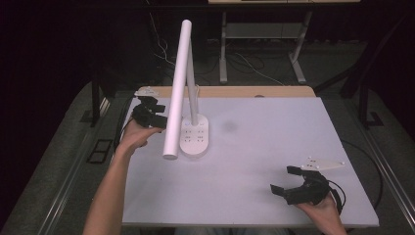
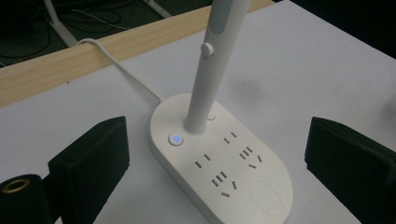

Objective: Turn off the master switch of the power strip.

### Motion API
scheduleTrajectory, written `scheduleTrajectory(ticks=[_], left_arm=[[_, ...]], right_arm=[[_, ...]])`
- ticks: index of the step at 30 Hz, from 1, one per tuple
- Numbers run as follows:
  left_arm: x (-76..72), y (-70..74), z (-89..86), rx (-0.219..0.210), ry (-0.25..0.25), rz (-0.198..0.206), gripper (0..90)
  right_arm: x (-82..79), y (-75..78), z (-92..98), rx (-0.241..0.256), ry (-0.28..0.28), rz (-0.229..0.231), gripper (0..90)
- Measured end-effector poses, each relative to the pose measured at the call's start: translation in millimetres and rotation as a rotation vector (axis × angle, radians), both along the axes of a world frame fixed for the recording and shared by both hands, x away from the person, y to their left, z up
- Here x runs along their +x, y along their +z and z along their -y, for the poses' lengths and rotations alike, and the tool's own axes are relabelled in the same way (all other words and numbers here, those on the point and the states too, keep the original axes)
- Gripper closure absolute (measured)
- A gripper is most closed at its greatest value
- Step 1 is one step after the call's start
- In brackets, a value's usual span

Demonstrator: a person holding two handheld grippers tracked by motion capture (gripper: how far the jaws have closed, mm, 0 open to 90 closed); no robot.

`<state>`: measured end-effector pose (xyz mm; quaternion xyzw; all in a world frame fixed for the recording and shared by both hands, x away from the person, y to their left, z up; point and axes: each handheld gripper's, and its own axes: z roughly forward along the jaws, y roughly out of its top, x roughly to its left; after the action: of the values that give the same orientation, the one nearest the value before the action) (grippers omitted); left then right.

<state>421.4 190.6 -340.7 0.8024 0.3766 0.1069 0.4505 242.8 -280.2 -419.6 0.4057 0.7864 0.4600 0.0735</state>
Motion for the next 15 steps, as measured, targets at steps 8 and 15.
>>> scheduleTrajectory(ticks=[8, 15], left_arm=[[6.3, -5.9, 1.0, -0.001, 0.024, -0.003, 5.8], [12.7, -12.7, 1.5, 0.0, 0.039, -0.014, 6.3]], right_arm=[[0.3, -0.3, -0.5, -0.001, 0.001, 0.0, 0.2], [0.2, -0.5, -0.7, -0.002, 0.001, -0.003, 0.1]])
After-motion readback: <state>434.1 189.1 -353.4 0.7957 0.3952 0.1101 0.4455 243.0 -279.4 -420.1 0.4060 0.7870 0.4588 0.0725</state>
